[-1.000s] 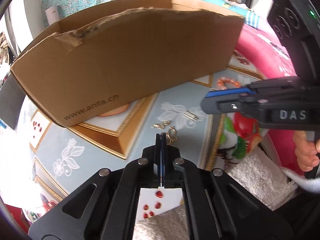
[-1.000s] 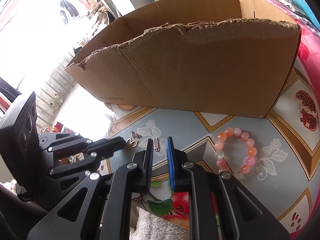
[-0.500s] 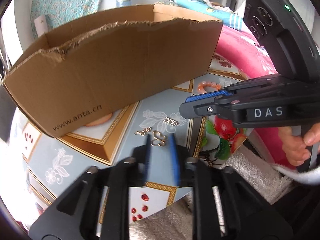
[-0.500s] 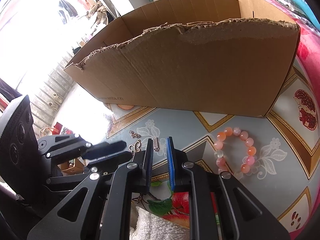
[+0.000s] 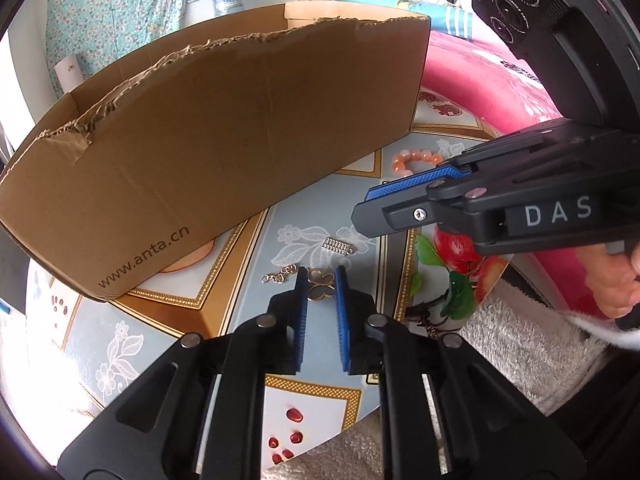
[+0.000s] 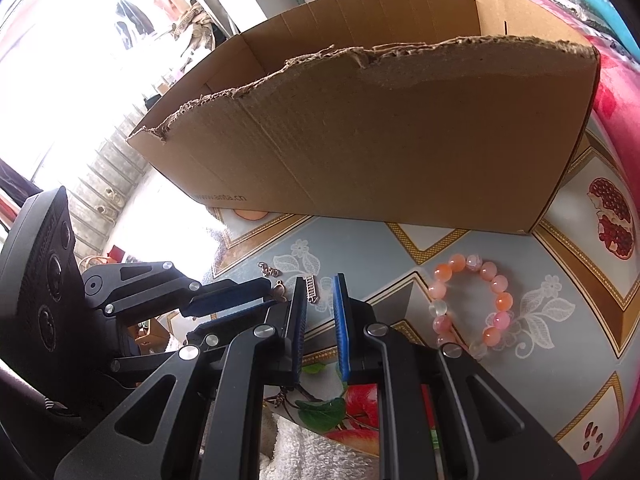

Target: Organize jewelry

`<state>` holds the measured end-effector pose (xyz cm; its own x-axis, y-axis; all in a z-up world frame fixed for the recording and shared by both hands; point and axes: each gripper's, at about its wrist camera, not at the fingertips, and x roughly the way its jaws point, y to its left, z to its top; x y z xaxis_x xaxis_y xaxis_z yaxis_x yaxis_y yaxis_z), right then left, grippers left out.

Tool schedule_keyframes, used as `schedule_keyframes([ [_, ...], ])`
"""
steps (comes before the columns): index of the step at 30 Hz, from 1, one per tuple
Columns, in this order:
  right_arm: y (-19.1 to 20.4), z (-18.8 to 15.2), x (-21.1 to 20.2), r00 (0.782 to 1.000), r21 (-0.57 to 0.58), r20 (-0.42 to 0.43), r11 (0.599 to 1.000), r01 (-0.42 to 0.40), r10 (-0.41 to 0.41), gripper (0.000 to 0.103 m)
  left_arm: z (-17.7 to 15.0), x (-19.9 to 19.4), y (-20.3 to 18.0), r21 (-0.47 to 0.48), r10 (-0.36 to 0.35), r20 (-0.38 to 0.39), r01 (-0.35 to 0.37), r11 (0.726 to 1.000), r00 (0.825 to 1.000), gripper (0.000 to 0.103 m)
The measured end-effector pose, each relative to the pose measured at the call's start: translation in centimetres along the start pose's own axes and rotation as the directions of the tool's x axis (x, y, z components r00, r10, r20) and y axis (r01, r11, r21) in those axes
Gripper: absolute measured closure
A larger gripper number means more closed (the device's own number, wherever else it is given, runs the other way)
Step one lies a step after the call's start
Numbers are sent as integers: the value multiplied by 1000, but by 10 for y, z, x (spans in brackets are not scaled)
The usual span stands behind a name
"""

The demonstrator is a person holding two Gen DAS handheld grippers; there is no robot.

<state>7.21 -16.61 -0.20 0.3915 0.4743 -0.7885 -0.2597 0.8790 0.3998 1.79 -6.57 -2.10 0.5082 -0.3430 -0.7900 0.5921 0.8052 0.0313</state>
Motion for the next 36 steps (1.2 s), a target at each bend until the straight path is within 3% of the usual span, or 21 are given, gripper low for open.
schedule_keyframes([
  [9, 0, 0, -1, 1000, -1, 1, 1000, 1, -1, 89, -2, -3, 0, -17, -19, 0, 19, 1000, 1000, 91],
  [10, 0, 0, -1, 1000, -3, 2, 1000, 1, -1, 89, -3, -5, 2, -18, -19, 1, 19, 1000, 1000, 103],
  [18, 3, -4, -4, 1000, -59, -4, 998, 17, -17, 89, -8, -13, 8, -55, -14, 3, 14, 998, 1000, 103],
  [30, 36, -14, -1, 999, -282, -37, 959, 23, -35, 89, -19, -22, 30, -157, 32, 12, -30, 987, 999, 103],
  [36, 51, -11, 15, 995, -370, -58, 927, 59, -87, 88, -24, -21, 46, -234, 42, 4, -40, 972, 999, 88],
])
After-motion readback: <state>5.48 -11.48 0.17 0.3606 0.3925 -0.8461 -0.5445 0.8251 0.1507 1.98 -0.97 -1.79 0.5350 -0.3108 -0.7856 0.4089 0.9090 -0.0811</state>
